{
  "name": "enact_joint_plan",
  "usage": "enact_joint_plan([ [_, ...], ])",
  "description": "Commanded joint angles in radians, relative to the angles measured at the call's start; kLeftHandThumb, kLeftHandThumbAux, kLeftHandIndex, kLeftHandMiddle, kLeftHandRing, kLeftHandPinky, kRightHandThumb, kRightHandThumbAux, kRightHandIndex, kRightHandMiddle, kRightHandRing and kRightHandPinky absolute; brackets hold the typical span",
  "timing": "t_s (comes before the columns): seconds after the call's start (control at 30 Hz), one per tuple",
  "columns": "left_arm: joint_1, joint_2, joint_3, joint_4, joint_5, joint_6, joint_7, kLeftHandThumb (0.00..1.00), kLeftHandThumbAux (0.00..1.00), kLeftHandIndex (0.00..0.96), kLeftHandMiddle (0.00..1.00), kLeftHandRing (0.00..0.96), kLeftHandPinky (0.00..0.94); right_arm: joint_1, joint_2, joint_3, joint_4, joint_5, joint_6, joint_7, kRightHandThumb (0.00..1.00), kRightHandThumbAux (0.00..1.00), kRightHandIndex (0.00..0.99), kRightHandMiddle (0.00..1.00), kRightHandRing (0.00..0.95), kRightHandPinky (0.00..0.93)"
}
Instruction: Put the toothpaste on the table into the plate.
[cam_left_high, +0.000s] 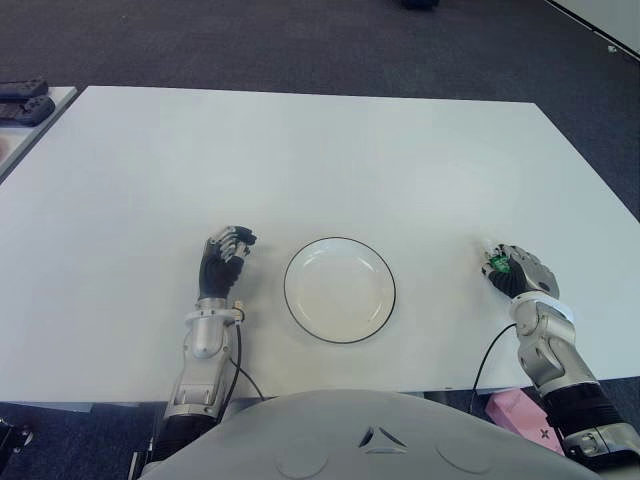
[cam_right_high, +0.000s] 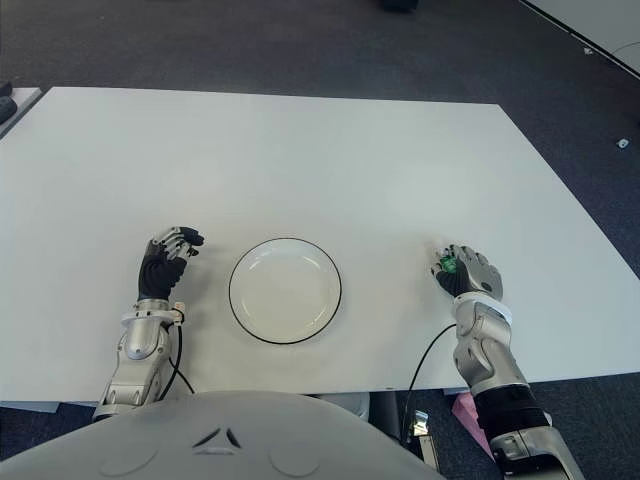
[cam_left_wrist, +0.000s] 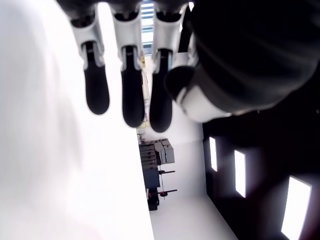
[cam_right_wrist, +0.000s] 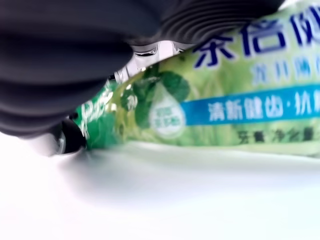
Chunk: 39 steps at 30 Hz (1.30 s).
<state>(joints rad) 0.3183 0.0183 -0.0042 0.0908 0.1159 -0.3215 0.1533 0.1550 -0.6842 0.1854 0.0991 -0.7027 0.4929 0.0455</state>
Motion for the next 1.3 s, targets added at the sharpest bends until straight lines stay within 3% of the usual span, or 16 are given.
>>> enact_joint_plan([
  [0.03, 0.004, -0.009, 0.005, -0.005, -0.014, 0.001, -0.007, 0.715, 0.72, 0.43, 0.469, 0.44, 0.435, 0.044, -0.011, 0.045, 0.008, 0.0, 0.016, 0.108, 0.587, 0.383, 0.037, 0.0, 0.0, 0.064],
  [0.43, 0.01, -0.012, 0.006, -0.012, -0.022, 0.007, -0.01, 0.715, 0.72, 0.429, 0.469, 0.437, 0.43, 0.024, -0.064, 0.076, 0.04, 0.006, -0.033, 0.203, 0.604, 0.431, 0.003, 0.0, 0.003, 0.096],
  [0.9, 0.02, -0.011, 0.009, -0.017, -0.019, -0.001, -0.003, 0.714, 0.72, 0.43, 0.471, 0.446, 0.444, -0.009, -0.069, 0.092, 0.166, -0.003, -0.129, 0.156, 0.587, 0.489, 0.019, 0.019, 0.038, 0.141],
  [1.07, 0.024, -0.012, 0.013, -0.021, -0.019, 0.004, -0.001, 0.715, 0.72, 0.43, 0.472, 0.446, 0.441, -0.018, -0.06, 0.086, 0.228, -0.002, -0.178, 0.092, 0.595, 0.496, 0.087, 0.092, 0.108, 0.216],
  [1.13, 0.026, -0.012, 0.014, -0.023, -0.019, 0.004, -0.002, 0.714, 0.72, 0.43, 0.475, 0.449, 0.444, -0.018, -0.057, 0.08, 0.244, 0.002, -0.197, 0.065, 0.617, 0.496, 0.185, 0.161, 0.168, 0.266],
  [1.27, 0.029, -0.011, 0.016, -0.024, -0.018, 0.0, -0.002, 0.714, 0.72, 0.43, 0.477, 0.45, 0.444, -0.021, -0.053, 0.072, 0.269, 0.013, -0.222, 0.031, 0.639, 0.497, 0.276, 0.222, 0.223, 0.311],
  [1.3, 0.03, -0.011, 0.016, -0.024, -0.017, -0.002, -0.001, 0.714, 0.72, 0.429, 0.476, 0.45, 0.443, -0.022, -0.051, 0.07, 0.276, 0.017, -0.229, 0.022, 0.666, 0.571, 0.329, 0.257, 0.255, 0.335],
])
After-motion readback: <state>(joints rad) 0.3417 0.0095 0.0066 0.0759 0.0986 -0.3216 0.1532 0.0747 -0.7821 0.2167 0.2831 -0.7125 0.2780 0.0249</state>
